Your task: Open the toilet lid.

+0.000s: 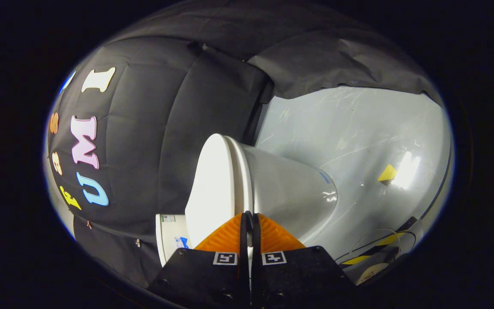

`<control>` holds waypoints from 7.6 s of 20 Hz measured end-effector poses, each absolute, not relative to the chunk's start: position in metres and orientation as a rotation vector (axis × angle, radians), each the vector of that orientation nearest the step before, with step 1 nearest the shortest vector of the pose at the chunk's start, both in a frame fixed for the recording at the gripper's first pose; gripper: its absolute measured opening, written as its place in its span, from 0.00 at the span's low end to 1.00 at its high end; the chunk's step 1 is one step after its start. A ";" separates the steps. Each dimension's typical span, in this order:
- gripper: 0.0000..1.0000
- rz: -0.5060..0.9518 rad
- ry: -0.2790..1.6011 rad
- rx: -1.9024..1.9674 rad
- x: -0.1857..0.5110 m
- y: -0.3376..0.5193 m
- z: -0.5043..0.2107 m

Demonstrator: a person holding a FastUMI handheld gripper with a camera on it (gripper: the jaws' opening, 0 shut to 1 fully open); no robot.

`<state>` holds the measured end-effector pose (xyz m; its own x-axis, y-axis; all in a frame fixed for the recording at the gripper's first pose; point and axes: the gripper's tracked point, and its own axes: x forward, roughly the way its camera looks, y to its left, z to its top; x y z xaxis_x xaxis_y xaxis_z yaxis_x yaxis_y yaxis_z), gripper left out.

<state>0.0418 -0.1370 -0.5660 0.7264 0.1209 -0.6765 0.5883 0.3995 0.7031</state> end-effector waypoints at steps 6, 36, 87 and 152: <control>0.05 -0.332 0.668 0.976 0.056 -0.122 -0.506; 0.06 -0.270 0.476 0.030 0.137 0.156 -0.260; 0.99 0.041 0.169 -0.076 0.084 0.187 -0.071; 0.98 -0.009 -0.025 -0.052 0.008 0.024 0.003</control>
<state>0.0077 0.0237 0.0028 0.9997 -0.0080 0.0248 0.0093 0.9986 -0.0524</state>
